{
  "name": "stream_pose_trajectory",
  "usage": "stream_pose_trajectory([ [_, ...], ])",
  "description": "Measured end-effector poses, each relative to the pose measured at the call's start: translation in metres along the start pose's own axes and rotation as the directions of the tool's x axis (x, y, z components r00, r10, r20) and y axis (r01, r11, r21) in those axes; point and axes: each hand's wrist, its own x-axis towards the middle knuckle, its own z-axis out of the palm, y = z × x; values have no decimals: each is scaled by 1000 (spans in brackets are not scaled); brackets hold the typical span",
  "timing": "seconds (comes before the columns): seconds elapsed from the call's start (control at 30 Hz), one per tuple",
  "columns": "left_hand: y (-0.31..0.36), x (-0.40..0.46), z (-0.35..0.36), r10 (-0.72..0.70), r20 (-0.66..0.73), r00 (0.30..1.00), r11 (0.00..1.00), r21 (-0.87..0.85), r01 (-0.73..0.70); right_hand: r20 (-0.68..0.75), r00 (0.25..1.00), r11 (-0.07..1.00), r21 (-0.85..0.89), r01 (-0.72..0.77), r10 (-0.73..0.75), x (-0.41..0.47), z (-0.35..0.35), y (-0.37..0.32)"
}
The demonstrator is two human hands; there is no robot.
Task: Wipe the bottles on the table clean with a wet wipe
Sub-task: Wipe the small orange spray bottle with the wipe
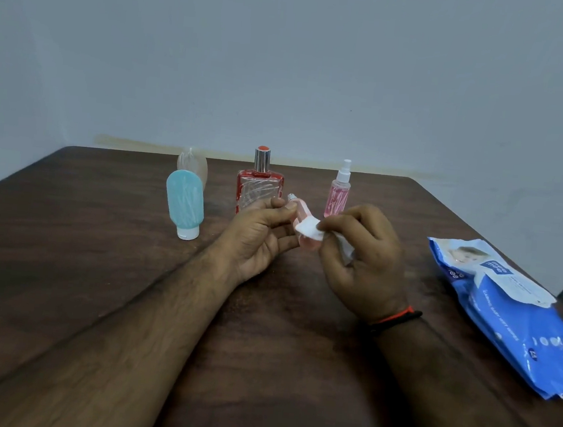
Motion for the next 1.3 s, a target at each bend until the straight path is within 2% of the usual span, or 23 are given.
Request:
stream_pose_trajectory([
  [0.13,0,0,0,-33,-6,999,999,-24,33,-58,997,998,16,-55,56,0,0,-2],
  [0.33,-2,-1,4,-64,-93,994,998,-31,61,99,992,996,-23,87,-84,-2,7,-5],
  [0.47,-3,-1,4,-53,-169,984,999,-21,51,144,988,992,-106,70,-54,-5,7,-1],
  [0.57,-3,-1,5,-43,-167,985,999,-31,38,28,999,988,-149,-38,42,-4,4,1],
  [0.67,-3,0,5,-38,-176,984,999,-22,35,-90,993,993,-85,-85,78,-2,0,-3],
  [0.73,-4,0,4,-40,-175,984,999,-15,38,-30,999,999,-12,-36,36,-2,3,-4],
  [0.8,-5,0,4,-37,-175,984,999,-16,35,96,995,999,48,26,-31,-3,10,-3],
  [0.93,-5,1,3,-25,-203,979,1000,10,28,228,971,997,-17,77,-72,-7,15,0],
  [1.0,-5,1,4,-28,-195,980,999,10,31,208,978,996,-75,48,-32,-8,13,0],
  [1.1,-6,1,6,-21,-180,983,1000,0,22,48,996,987,-141,-74,81,-6,8,2],
  [1.2,-6,2,3,-11,-175,985,1000,-7,10,-99,986,988,-66,-138,131,-3,3,1],
  [1.3,-5,1,3,-21,-167,986,1000,-10,19,23,996,995,52,-87,86,-3,5,-1],
])
